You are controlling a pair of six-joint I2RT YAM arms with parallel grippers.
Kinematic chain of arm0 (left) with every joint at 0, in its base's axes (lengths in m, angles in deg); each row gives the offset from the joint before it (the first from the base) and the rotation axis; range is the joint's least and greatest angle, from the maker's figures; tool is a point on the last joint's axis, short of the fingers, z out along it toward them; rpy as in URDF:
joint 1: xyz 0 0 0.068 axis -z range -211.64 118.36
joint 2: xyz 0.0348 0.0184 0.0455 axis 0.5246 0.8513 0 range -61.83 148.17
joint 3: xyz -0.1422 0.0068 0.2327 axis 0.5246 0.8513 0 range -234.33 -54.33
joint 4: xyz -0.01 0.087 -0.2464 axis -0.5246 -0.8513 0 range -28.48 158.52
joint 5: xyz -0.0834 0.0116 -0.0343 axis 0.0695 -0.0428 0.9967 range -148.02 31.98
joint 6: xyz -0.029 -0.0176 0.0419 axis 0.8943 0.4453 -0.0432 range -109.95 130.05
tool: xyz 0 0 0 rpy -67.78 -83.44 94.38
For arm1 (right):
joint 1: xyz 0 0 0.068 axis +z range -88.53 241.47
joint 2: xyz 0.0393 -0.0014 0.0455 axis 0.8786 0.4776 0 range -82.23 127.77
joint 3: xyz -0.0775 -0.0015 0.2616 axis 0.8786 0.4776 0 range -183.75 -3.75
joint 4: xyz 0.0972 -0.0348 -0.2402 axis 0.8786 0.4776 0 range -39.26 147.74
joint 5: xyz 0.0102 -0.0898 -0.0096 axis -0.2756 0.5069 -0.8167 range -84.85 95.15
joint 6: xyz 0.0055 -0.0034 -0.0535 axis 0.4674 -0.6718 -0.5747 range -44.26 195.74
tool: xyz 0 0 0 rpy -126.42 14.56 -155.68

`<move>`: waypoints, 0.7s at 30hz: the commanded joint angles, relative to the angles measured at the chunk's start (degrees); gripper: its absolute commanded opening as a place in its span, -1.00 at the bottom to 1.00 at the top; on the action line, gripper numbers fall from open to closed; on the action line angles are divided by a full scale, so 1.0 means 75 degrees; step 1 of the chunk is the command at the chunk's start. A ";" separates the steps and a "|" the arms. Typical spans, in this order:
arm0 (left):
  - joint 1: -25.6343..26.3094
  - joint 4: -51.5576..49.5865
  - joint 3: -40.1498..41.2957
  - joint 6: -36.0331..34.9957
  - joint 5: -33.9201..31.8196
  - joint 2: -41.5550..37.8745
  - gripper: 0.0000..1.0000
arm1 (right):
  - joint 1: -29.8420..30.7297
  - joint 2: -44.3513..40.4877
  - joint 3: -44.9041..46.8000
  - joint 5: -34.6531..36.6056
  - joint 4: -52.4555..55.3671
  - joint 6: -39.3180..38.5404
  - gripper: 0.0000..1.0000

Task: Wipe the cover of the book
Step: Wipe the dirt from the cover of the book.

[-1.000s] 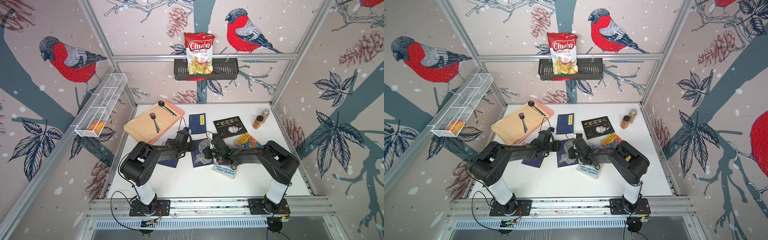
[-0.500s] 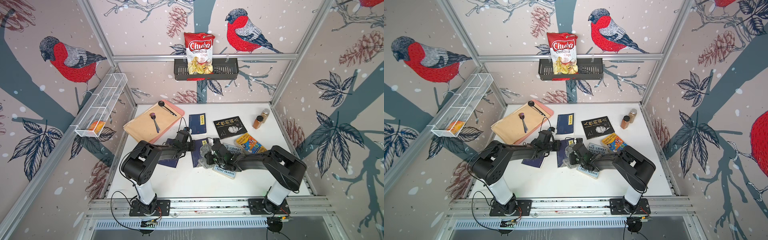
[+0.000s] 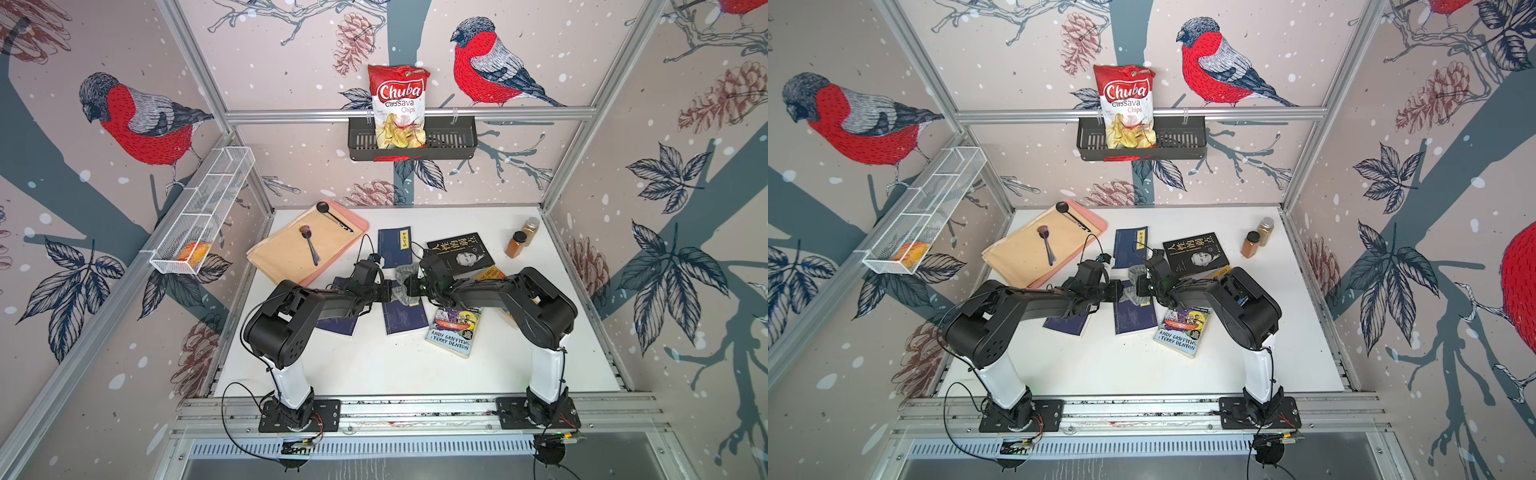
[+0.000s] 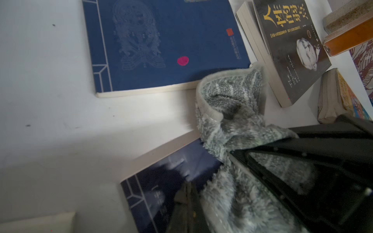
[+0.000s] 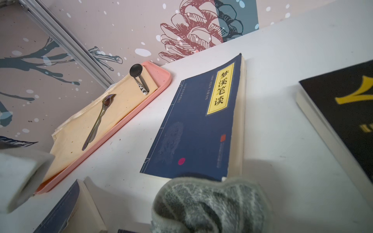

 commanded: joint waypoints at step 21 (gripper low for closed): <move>-0.0016 -0.1396 0.0366 -0.0025 -0.0071 0.0042 -1.00 | -0.0105 0.0187 0.0535 0.0296 0.1591 0.0169 -1.00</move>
